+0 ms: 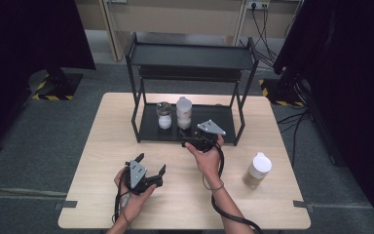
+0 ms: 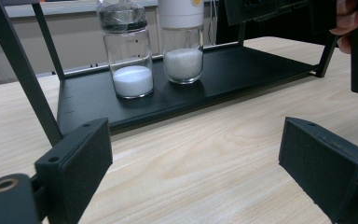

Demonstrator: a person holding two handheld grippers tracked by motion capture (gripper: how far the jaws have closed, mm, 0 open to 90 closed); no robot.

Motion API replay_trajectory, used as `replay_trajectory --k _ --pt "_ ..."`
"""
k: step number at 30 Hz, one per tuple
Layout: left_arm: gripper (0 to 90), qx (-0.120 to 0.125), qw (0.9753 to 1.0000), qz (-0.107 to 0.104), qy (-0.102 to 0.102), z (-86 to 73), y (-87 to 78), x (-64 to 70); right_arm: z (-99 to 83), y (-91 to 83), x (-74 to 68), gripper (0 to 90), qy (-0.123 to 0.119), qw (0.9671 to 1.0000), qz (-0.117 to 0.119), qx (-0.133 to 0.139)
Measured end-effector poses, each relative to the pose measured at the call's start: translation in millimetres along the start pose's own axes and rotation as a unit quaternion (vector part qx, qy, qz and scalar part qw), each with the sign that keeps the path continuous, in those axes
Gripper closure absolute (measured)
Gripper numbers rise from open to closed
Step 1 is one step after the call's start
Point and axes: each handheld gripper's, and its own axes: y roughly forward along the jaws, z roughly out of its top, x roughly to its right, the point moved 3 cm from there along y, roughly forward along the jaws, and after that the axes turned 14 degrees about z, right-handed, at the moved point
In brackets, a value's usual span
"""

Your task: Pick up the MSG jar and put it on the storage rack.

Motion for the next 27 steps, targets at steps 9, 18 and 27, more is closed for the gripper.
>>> replay_trajectory --k 9,18,27 --pt "9.0 0.0 1.0 0.0 0.0 0.0 0.0 0.0 -4.2 -5.6 -3.1 4.6 -0.003 1.0 0.002 0.0" --pt "9.0 0.0 1.0 0.0 0.001 0.0 0.0 0.1 -6.3 -12.5 -6.8 4.6 -0.009 1.0 0.005 -0.001" --pt "9.0 0.0 1.0 0.0 0.0 0.0 0.0 0.0 -10.1 -20.3 -8.5 4.5 -0.01 0.9999 0.006 -0.001"
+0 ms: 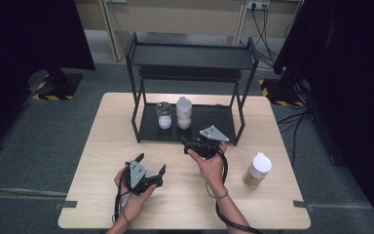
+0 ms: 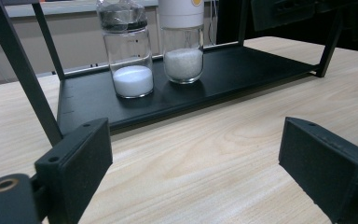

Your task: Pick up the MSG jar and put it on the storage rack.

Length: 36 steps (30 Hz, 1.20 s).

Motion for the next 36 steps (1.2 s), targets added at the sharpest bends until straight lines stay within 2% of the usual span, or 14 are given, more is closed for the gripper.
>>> replay_trajectory --k 10,36 --pt "9.0 0.0 1.0 0.0 0.0 0.0 0.0 0.0 -6.7 -9.2 -1.6 4.5 -0.007 1.0 -0.002 -0.007" --pt "9.0 0.0 1.0 0.001 -0.002 0.0 0.1 -0.4 -20.8 -25.8 -8.5 4.4 -0.003 1.0 0.004 -0.008"
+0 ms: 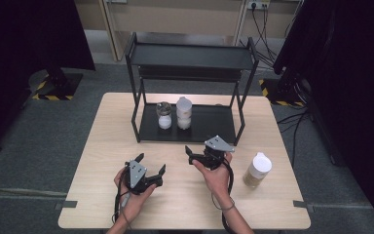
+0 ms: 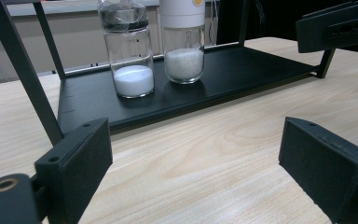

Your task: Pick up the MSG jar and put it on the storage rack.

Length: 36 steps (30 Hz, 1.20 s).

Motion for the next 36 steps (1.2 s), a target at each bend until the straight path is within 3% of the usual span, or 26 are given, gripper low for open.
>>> replay_trajectory --k 36 --pt "9.0 -0.001 1.0 0.0 -0.001 0.0 0.2 -0.3 -17.7 -19.2 -13.8 4.4 -0.003 0.9999 0.013 -0.006"
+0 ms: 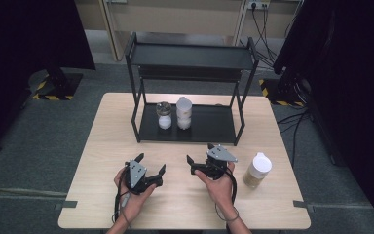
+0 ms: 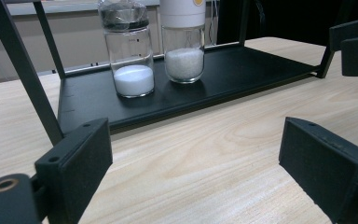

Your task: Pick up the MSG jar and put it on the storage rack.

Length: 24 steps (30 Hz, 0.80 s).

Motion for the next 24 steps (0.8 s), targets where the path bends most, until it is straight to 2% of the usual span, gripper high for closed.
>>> replay_trajectory --k 24 --pt "9.0 -0.001 1.0 0.0 0.0 0.0 0.1 -0.1 -5.9 -9.9 -7.6 4.4 0.001 1.0 0.006 0.003"
